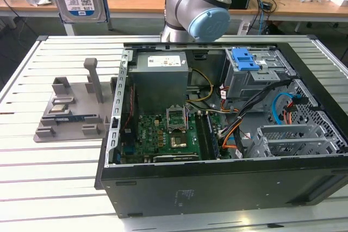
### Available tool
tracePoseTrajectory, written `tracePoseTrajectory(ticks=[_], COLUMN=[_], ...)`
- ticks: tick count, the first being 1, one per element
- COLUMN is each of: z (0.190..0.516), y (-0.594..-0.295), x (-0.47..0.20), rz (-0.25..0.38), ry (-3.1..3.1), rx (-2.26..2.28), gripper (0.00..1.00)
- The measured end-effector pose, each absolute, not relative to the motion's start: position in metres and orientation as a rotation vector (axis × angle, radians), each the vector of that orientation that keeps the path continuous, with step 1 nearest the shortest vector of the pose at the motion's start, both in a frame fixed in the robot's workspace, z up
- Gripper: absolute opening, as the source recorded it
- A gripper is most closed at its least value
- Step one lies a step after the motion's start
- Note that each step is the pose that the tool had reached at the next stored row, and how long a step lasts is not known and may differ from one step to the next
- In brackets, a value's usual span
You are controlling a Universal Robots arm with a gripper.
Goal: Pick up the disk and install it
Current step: 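Pick up the disk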
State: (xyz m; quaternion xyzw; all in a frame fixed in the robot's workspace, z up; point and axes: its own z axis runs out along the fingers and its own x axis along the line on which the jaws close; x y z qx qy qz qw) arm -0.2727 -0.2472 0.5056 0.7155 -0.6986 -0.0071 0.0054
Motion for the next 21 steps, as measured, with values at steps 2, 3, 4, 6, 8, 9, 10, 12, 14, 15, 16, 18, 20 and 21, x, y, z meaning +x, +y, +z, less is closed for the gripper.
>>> tracePoseTrajectory(ticks=[2, 3, 4, 6, 8, 9, 10, 12, 14, 15, 16, 18, 20, 21], z=[0.506, 0.506, 0.506, 0.506, 0.506, 0.506, 0.506, 0.506, 0.506, 0.506, 0.506, 0.506, 0.506, 0.506], y=[-0.247, -0.247, -0.247, -0.247, -0.247, -0.247, -0.247, -0.247, -0.247, -0.247, -0.247, -0.247, -0.247, -0.247], x=[-0.255, -0.247, -0.238, -0.221, -0.211, -0.205, -0.201, -0.191, -0.18, -0.174, -0.169, -0.157, -0.138, -0.129], rz=[-0.023, -0.023, -0.023, -0.024, -0.024, -0.024, -0.024, -0.025, -0.025, -0.025, -0.025, -0.026, -0.027, -0.028], ry=[-2.187, -2.187, -2.187, -2.187, -2.187, -2.187, -2.186, -2.187, -2.186, -2.186, -2.186, -2.186, -2.185, -2.185], rx=[2.24, 2.24, 2.239, 2.239, 2.239, 2.239, 2.239, 2.239, 2.239, 2.238, 2.238, 2.238, 2.238, 2.237], gripper=[0.37, 0.37, 0.37, 0.37, 0.37, 0.37, 0.37, 0.37, 0.37, 0.37, 0.37, 0.37, 0.37, 0.37])
